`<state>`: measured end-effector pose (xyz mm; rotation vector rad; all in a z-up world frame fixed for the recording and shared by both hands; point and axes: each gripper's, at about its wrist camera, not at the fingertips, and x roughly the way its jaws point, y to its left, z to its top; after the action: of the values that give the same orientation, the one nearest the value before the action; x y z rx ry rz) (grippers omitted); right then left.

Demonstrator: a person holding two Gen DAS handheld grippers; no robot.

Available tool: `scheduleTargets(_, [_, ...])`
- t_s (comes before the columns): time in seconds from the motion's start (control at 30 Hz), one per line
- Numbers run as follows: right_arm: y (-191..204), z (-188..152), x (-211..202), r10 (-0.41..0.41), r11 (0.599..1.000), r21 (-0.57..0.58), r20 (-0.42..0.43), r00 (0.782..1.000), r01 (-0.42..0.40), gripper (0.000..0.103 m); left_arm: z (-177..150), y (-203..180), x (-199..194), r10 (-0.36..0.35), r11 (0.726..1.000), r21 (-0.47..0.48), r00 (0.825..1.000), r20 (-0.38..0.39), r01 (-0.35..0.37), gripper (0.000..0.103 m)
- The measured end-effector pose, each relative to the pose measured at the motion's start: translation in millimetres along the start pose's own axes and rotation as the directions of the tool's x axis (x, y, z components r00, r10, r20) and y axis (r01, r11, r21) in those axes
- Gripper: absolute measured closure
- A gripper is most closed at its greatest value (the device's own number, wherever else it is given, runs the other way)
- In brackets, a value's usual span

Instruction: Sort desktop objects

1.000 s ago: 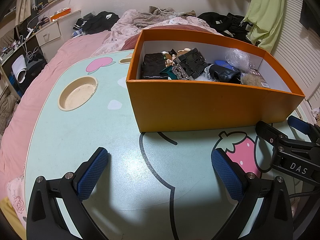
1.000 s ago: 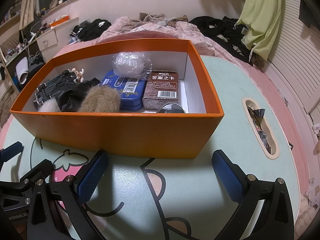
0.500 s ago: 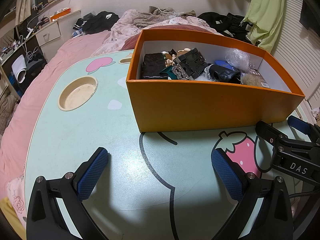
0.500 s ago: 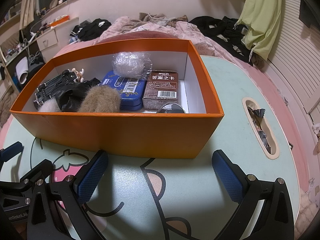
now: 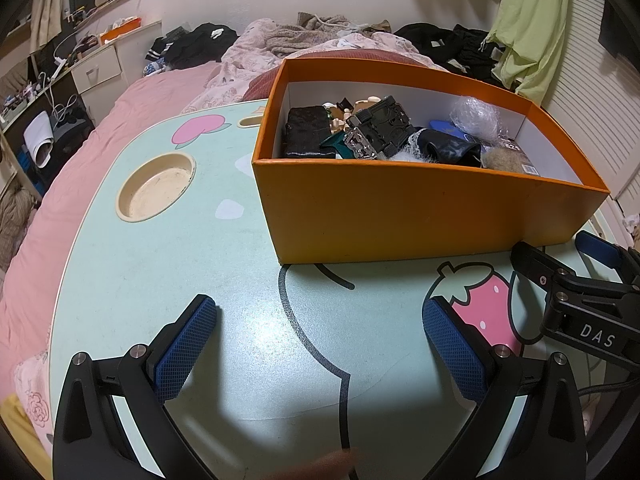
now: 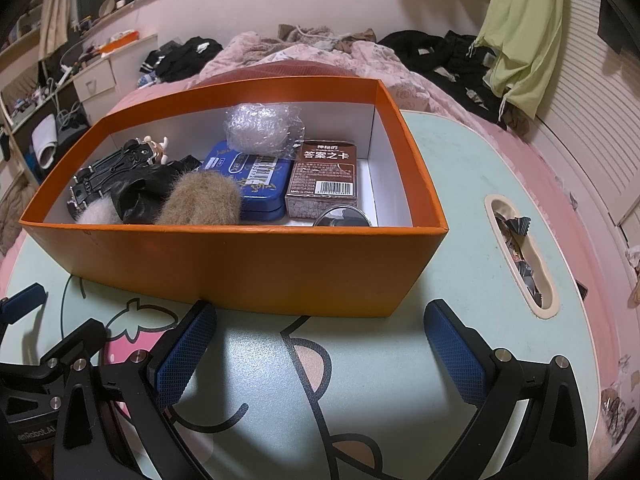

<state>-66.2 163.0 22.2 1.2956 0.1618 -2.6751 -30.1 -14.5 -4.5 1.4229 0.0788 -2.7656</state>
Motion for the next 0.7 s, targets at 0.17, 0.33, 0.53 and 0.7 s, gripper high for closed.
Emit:
scheduleTargets(0.17, [-0.2,0.4,-0.1,0.001,1.000,0.001,0.000,1.000,-0.001,0.000,-0.7,-0.7,-0.4,0.001,1.000,0.002,1.000,0.002,-0.001,0.000])
scheduleTargets(0.33, [-0.6,0.6,-0.3,-0.002,1.000,-0.002,0.000,1.000,0.002,0.000,-2.7,-1.7,-1.0,-0.002,1.000,0.001,1.000,0.006,0.002,0.000])
scheduleTargets(0.53, [-4.5,-5.8,1.2,-0.004,1.000,0.001,-0.001,1.000,0.004,0.000,-4.4,-2.3,-2.7,-0.004,1.000,0.007,1.000,0.014,0.004,0.000])
scheduleTargets(0.7, [-4.7,-8.9,0.3,-0.005,1.000,0.000,0.000,1.000,0.005,0.000,-6.1,-2.0,-4.1,-0.007,1.000,0.006,1.000,0.018,0.007,0.000])
